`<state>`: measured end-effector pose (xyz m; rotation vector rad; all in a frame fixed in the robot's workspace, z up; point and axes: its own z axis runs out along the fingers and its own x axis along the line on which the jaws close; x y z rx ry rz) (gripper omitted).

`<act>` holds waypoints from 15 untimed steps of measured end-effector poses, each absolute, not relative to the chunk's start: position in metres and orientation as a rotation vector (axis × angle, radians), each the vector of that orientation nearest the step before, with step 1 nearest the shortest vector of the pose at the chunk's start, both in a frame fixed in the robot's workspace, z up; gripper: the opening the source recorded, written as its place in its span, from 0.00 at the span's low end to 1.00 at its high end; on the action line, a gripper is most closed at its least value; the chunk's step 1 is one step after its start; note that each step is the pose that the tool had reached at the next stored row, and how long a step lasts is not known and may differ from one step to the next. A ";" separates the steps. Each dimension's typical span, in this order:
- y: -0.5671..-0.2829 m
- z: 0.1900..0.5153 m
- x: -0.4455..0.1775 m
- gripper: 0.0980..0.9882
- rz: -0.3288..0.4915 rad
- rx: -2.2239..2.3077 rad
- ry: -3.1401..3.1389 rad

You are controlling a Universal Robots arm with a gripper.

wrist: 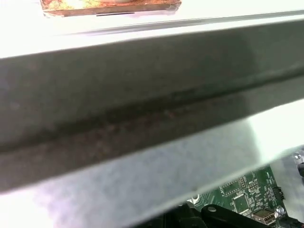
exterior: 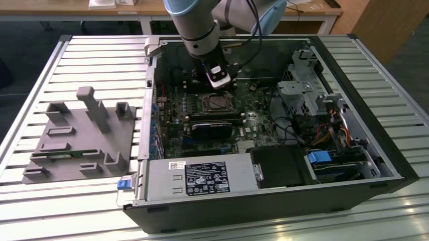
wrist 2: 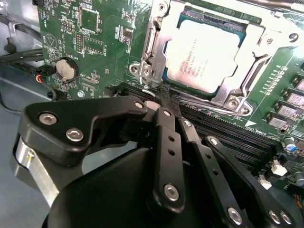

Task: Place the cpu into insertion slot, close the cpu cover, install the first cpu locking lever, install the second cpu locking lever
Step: 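Install the first cpu locking lever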

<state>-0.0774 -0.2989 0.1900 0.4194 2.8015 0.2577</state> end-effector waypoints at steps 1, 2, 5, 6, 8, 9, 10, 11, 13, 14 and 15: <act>-0.299 0.190 -0.077 0.00 0.258 0.419 2.801; -0.299 0.190 -0.077 0.00 0.258 0.419 2.801; -0.299 0.190 -0.077 0.00 0.258 0.419 2.802; -0.299 0.190 -0.077 0.00 0.258 0.419 2.802; -0.299 0.192 -0.077 0.00 0.258 0.419 2.801; -0.299 0.193 -0.077 0.00 0.258 0.419 2.802; -0.299 0.195 -0.077 0.00 0.258 0.419 2.801; -0.299 0.196 -0.077 0.00 0.258 0.419 2.801; -0.299 0.198 -0.077 0.00 0.258 0.419 2.801; -0.299 0.199 -0.077 0.00 0.258 0.419 2.801; -0.299 0.199 -0.077 0.00 0.261 0.420 2.801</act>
